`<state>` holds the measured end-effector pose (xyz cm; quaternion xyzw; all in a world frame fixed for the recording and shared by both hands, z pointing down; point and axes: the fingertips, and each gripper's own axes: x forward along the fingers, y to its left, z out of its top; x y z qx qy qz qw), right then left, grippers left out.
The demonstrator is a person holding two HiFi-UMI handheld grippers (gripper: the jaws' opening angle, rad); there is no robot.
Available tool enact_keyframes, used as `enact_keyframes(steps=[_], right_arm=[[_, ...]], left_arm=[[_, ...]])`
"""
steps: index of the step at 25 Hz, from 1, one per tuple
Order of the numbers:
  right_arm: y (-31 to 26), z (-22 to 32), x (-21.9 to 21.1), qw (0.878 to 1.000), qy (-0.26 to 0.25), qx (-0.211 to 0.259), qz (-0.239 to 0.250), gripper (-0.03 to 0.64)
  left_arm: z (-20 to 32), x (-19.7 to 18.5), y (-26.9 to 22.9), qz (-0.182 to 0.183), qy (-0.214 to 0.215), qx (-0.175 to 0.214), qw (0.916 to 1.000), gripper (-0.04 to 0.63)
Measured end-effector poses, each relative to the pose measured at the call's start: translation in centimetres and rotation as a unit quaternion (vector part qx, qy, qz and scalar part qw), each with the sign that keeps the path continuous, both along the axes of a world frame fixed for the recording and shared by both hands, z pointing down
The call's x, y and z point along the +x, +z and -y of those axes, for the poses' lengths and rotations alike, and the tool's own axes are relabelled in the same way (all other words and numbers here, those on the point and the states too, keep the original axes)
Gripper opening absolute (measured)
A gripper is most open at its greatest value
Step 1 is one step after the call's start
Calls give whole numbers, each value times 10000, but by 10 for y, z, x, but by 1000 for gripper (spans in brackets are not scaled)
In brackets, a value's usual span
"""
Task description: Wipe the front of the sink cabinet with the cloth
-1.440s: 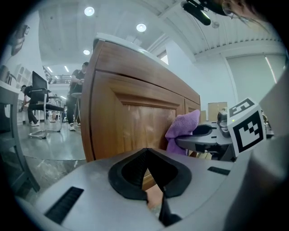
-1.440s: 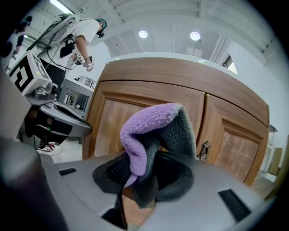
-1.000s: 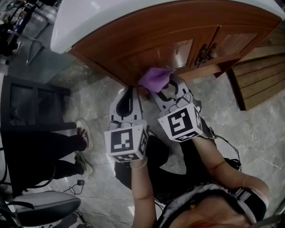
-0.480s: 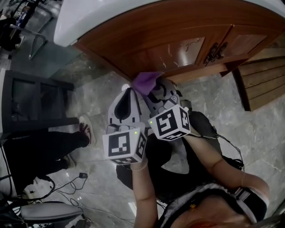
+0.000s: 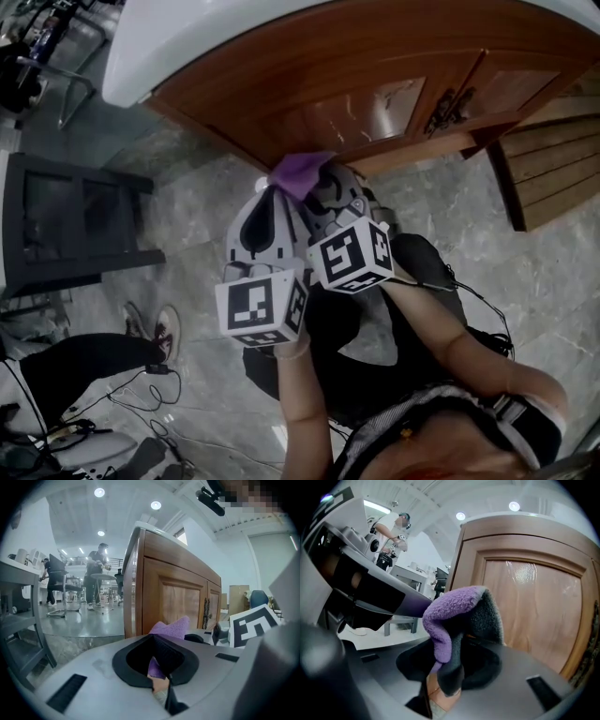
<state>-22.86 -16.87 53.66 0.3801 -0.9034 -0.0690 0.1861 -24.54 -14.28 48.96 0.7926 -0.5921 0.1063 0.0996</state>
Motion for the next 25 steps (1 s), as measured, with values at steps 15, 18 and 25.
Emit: enact_keyframes(steps=[15,18,25], right_arm=[[4,9,31,9989,378,113,-252,183],[4,13,39,9987,451,73,-207,183],[6,15,51,9986,503,27,-174,183]], left_arm=[[3,11,3,28,109,-38,9999,0],[6,17,2,28,179,-28,9998,0],[11,31,8,37,296,-73,9995,2]])
